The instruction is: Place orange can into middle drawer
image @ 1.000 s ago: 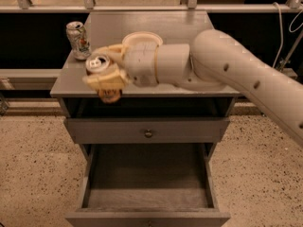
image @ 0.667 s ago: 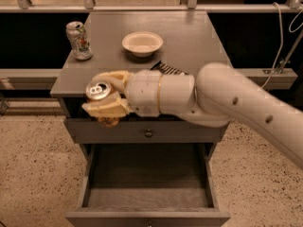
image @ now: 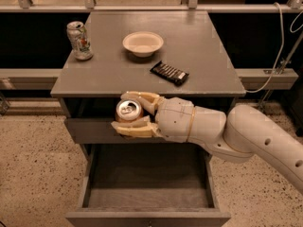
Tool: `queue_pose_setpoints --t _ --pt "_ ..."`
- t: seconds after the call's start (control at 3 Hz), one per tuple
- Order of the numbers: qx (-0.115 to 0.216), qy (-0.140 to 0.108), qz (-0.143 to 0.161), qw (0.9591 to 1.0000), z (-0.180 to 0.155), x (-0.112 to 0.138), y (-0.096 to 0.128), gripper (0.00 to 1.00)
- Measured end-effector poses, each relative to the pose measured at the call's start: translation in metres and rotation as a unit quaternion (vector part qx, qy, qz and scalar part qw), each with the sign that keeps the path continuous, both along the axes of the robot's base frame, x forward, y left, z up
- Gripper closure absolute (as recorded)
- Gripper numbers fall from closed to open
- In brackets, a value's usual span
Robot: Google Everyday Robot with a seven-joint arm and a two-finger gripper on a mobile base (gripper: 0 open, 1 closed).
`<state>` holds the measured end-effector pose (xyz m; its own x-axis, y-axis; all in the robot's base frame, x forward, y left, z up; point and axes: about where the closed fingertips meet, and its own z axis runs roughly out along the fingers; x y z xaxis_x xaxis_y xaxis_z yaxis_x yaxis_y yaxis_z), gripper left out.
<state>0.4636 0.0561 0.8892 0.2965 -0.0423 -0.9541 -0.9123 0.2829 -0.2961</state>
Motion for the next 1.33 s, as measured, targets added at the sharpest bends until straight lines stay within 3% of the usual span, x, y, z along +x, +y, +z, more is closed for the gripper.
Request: queue_pose_setpoints --t 0.33,0.67,1.0,1.33 --pt "-0.004 0.001 0.0 1.0 0.001 0.0 0.002 1.0" --pt "-0.007 -0.007 0.041 0.9991 -0.018 -0.001 0.002 1.0" --pt "-0.017 -0.002 0.111 0.9937 -0.067 -0.005 -0.009 1.0" --pt "-0.002 -0.006 0.143 0.9897 -0.07 -0.01 -0.011 1.0"
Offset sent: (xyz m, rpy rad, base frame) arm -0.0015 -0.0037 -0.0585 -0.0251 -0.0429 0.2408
